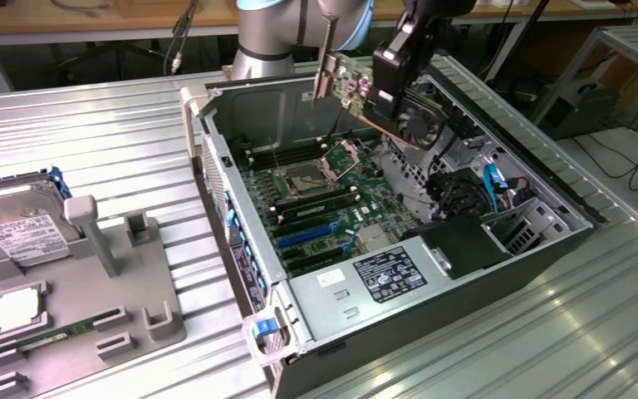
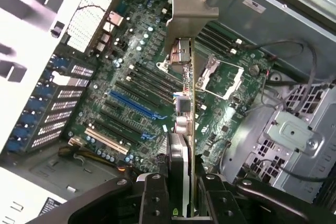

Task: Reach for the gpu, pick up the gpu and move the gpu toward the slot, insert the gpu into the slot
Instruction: 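Insert the gpu into the slot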

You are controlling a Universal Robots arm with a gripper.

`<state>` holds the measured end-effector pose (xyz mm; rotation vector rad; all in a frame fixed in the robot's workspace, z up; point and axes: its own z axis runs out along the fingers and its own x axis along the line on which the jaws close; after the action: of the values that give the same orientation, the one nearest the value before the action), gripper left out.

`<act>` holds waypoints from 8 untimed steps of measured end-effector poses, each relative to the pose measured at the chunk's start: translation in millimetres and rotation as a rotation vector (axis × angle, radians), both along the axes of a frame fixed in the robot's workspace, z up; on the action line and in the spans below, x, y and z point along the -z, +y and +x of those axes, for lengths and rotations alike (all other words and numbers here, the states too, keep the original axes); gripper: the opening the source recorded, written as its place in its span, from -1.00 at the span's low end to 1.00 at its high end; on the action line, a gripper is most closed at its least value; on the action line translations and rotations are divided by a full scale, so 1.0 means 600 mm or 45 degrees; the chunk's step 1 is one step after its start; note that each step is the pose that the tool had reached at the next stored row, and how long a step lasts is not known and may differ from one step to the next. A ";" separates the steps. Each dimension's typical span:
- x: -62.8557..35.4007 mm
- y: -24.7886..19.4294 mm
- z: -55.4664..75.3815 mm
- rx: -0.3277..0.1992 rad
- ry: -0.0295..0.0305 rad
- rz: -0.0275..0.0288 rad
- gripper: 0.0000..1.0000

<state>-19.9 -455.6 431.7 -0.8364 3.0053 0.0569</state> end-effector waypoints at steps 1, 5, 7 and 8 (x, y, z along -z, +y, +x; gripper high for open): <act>0.000 0.0000 0.000 -0.024 0.0000 0.0000 -0.44; 0.000 0.0000 0.000 -0.118 0.0000 0.0000 -0.44; 0.000 0.0000 0.000 -0.173 0.0000 -0.0001 -0.44; 0.000 0.0000 0.000 -0.206 0.0000 0.0001 -0.44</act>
<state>-19.9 -455.6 431.7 -1.0780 2.9305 0.0595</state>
